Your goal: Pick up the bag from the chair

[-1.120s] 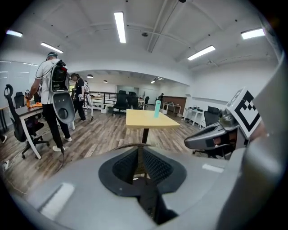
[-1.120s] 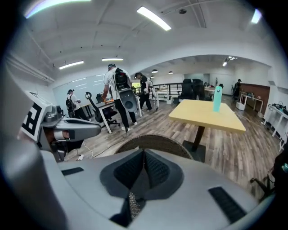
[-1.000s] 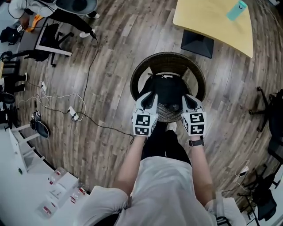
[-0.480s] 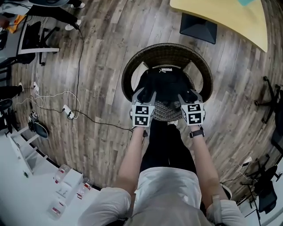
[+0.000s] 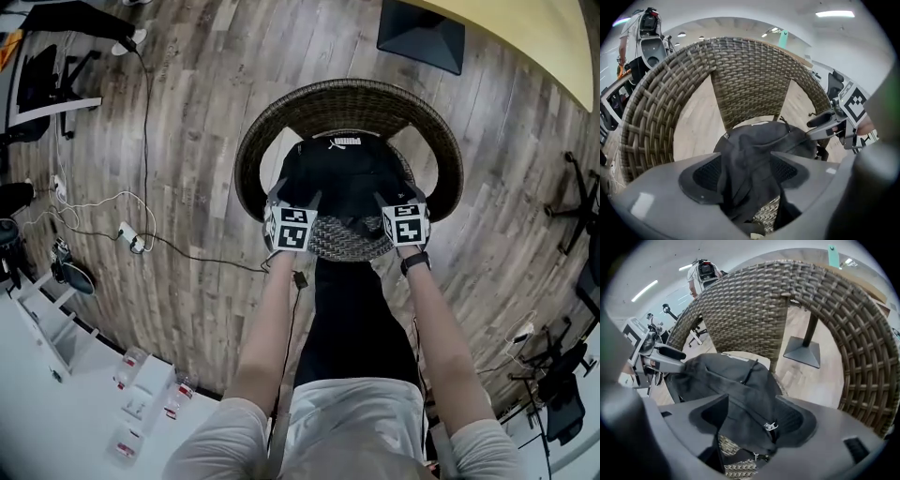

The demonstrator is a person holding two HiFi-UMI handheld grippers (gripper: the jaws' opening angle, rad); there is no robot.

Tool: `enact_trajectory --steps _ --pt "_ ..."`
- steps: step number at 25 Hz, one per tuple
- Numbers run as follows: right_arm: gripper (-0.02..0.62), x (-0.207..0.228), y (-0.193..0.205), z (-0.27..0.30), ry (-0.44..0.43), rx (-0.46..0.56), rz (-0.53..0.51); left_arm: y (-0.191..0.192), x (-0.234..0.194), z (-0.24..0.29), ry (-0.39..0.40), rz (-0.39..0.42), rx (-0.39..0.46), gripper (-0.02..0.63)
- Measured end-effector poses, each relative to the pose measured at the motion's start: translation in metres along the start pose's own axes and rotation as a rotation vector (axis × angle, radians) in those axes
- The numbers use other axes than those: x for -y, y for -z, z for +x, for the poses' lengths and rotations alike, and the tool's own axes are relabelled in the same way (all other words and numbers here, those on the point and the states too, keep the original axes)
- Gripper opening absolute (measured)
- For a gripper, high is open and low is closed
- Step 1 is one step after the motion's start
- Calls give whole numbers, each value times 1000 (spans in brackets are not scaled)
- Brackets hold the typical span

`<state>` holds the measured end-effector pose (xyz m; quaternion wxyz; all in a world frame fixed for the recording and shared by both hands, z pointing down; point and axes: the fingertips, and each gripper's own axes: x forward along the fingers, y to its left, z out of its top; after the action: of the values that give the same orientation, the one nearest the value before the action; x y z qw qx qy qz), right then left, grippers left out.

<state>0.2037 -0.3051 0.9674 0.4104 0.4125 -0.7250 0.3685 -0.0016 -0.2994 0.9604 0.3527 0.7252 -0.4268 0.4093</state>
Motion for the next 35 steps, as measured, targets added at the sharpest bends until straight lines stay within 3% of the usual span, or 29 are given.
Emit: enact_trajectory --steps 4,7,9,10,12,14,23,35 --pt "287 17 13 24 30 -72 4 11 -3 20 8 -21 -48 307" --pt "285 16 23 35 5 -124 48 19 -7 28 6 -55 -75 304" --pt "285 15 27 39 -11 -149 96 20 -11 30 2 -88 -82 263" --pt "274 16 28 39 -12 -158 125 19 -13 30 2 -106 -83 233" --pt "165 18 30 39 -20 -178 172 19 -14 29 2 -130 -90 158" --pt "138 18 32 39 -35 -191 190 19 -14 29 5 -144 -92 127" --pt "70 2 23 13 -47 -124 121 8 -4 4 -26 -180 -55 55" --pt "60 -20 -10 -81 34 -4 64 -14 24 -81 -61 -200 53 44"
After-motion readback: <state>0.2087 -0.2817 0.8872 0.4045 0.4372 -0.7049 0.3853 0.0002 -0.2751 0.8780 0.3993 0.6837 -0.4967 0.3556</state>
